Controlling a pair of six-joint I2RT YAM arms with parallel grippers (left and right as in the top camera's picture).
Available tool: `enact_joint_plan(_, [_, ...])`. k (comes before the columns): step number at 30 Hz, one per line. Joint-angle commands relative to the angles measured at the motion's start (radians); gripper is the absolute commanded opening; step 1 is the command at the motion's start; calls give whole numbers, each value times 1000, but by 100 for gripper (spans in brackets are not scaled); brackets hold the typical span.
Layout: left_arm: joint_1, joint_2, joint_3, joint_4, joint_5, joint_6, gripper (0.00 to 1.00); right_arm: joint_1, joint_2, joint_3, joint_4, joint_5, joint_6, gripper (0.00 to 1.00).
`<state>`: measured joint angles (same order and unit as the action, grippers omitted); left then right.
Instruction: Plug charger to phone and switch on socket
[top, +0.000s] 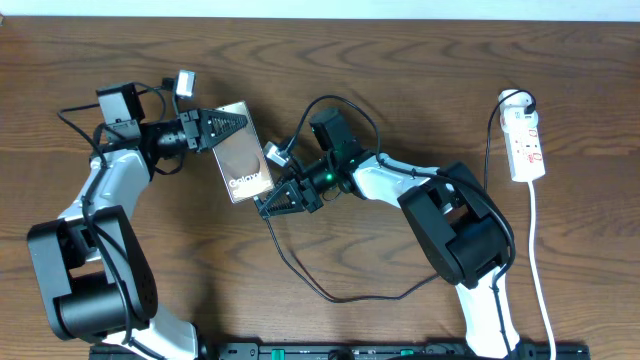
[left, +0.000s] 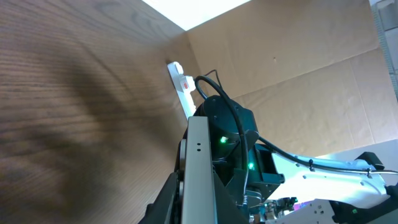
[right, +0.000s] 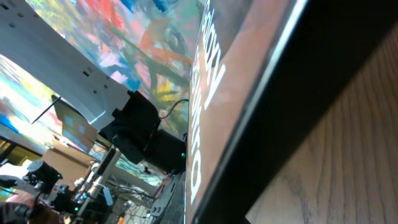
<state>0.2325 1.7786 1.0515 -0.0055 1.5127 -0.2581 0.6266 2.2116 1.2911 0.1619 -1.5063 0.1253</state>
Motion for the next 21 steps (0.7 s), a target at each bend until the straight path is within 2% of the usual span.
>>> enact_joint_plan(1, [-40, 5, -2, -3, 53, 3, 7, 22, -10, 8, 7, 11, -5, 1])
enact_joint_plan(21, [-40, 5, -2, -4, 54, 14, 7, 22, -10, 8, 67, -11, 39, 1])
